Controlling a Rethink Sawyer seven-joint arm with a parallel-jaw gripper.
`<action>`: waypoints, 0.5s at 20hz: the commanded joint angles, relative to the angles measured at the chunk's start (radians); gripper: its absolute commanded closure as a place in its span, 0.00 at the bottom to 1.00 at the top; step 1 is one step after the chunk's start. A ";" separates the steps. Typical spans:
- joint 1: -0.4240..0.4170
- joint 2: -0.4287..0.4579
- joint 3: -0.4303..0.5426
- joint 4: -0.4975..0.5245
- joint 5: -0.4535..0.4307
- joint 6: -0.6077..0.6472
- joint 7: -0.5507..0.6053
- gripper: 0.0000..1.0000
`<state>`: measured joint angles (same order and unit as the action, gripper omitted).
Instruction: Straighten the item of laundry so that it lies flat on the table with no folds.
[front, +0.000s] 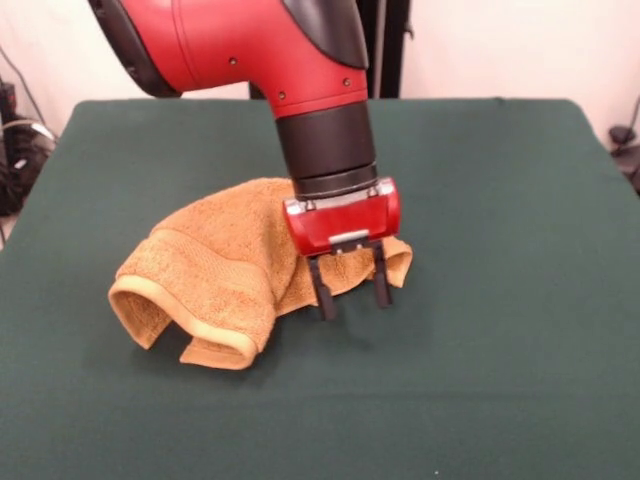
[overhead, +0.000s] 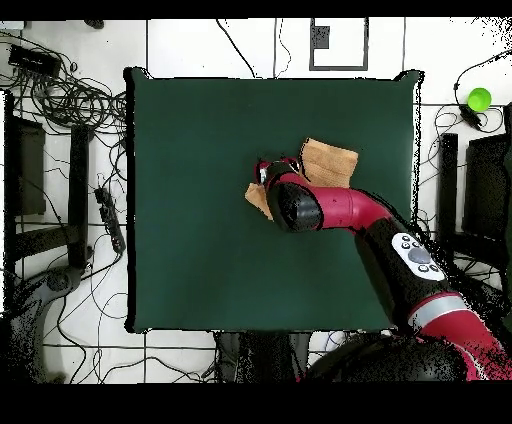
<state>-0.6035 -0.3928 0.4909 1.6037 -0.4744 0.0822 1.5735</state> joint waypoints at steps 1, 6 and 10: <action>-0.049 0.064 0.215 0.113 -0.061 0.125 -0.081 0.00; -0.121 0.111 0.304 0.144 -0.079 0.221 -0.182 0.00; -0.128 0.123 0.308 0.136 -0.088 0.283 -0.201 0.00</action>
<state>-0.7396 -0.3488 0.6597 1.6587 -0.5067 0.1508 1.5735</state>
